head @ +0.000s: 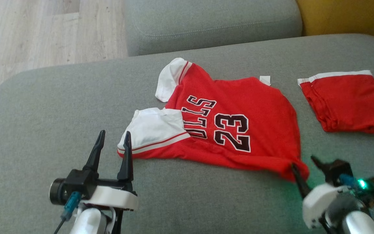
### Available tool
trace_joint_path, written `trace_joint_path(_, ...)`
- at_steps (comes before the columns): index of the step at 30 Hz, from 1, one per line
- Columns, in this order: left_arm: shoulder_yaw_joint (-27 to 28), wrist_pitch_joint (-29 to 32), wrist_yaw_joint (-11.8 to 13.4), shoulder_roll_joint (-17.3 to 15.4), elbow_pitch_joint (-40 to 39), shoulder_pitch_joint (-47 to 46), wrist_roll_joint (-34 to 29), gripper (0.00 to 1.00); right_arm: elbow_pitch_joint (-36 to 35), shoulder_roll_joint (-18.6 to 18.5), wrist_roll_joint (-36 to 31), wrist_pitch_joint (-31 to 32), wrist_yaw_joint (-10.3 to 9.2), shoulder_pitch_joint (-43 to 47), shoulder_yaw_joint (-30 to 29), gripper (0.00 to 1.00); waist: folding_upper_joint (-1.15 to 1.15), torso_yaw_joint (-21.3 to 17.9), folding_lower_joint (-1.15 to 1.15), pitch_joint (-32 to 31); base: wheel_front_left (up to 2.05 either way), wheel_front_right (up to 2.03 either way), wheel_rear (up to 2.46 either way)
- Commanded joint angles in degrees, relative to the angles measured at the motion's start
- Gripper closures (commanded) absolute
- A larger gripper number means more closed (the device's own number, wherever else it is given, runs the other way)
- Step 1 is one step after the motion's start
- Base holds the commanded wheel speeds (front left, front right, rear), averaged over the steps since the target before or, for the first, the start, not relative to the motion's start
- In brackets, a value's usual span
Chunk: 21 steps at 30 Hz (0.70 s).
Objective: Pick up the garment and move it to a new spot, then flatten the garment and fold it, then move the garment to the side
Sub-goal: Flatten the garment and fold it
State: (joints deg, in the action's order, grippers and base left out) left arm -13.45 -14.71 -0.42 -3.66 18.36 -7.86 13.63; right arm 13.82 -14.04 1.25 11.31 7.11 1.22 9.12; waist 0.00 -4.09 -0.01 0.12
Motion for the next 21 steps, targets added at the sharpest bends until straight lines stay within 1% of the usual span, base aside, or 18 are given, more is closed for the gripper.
trace_joint_path(1,1.9,-0.3,0.3,-0.7,-1.5,-2.4,0.0,0.0,-4.5,1.9,0.5,-2.9,0.37,-3.4,0.4,0.0,0.0,-0.1,0.01,0.4,0.0,0.0,0.0)
trace_joint_path(5,1.7,-0.3,0.1,-0.7,-1.7,-2.8,-0.1,0.0,-7.8,7.3,2.1,-9.9,0.37,-5.0,-0.1,0.0,0.0,0.0,0.01,1.4,0.0,0.0,0.0)
trace_joint_path(6,1.7,-0.3,0.1,-0.7,-1.7,-2.8,-0.1,0.0,-7.8,7.3,2.1,-9.9,0.37,-5.0,-0.1,0.0,0.0,0.0,0.01,1.4,0.0,0.0,0.0)
trace_joint_path(9,1.5,-0.3,0.0,-0.6,-1.6,-3.0,-0.1,0.0,-8.5,9.8,3.5,-14.7,0.37,-5.5,0.3,0.0,0.0,0.2,0.01,2.2,0.0,0.0,0.0)
trace_joint_path(12,1.2,-0.3,-0.2,-0.6,-1.5,-3.5,-0.2,0.0,-7.6,10.7,3.8,-17.5,0.37,-5.3,1.3,0.0,0.0,0.5,0.01,3.0,0.0,0.0,0.0)
trace_joint_path(16,0.6,-0.2,-0.6,-0.9,-1.1,-4.4,-0.5,0.0,-6.3,11.1,3.9,-19.3,0.37,-5.6,1.9,0.0,0.0,0.5,0.01,4.4,0.0,0.0,0.0)
trace_joint_path(19,0.0,0.4,-1.3,-1.5,-0.6,-6.0,-0.8,0.0,-5.7,11.1,4.6,-20.0,0.37,-6.2,1.9,0.0,0.0,0.3,0.01,5.7,0.0,0.0,0.0)
trace_joint_path(21,-0.7,2.1,-2.2,-2.0,0.2,-7.6,-0.8,0.0,-5.5,11.1,4.6,-20.2,0.37,-6.5,1.4,0.0,0.0,0.1,0.01,6.9,0.0,0.0,0.0)
